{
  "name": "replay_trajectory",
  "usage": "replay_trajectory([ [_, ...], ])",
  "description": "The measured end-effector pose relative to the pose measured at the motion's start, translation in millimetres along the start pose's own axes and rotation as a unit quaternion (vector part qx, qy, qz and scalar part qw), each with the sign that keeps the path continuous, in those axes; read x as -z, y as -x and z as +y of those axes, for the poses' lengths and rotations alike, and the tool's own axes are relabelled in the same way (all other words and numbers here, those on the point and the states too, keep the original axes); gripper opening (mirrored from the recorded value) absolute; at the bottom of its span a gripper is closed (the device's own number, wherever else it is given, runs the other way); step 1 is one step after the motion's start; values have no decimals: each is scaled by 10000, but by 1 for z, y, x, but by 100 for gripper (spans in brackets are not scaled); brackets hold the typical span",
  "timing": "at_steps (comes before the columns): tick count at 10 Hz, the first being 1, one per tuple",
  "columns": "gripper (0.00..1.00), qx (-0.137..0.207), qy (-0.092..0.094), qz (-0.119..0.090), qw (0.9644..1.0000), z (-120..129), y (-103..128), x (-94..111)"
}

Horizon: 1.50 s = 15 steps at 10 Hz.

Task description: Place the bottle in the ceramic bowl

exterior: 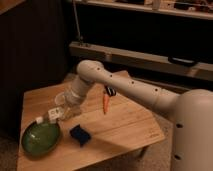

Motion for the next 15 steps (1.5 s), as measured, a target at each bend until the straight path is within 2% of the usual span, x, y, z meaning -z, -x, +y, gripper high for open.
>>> replay_trajectory([
  [2,0,290,-284,241,9989,-1,-33,-40],
  [3,0,426,-400,274,9979,-2,-46,-54],
  [5,0,677,-642,170,9955,-1,-62,-79],
  [6,4,718,-747,97,9946,-1,-61,-87],
  [7,11,721,-823,37,9940,-2,-58,-93],
  [9,35,668,-1045,-145,9922,-7,-46,-120],
  [10,43,622,-1090,-182,9919,-9,-40,-128],
  [11,56,563,-1130,-230,9917,-11,-34,-138],
  [13,74,569,-1142,-228,9916,-11,-36,-145],
  [14,79,582,-1117,-205,9918,-9,-39,-146],
  [15,80,654,-1104,-190,9916,-5,-44,-150],
])
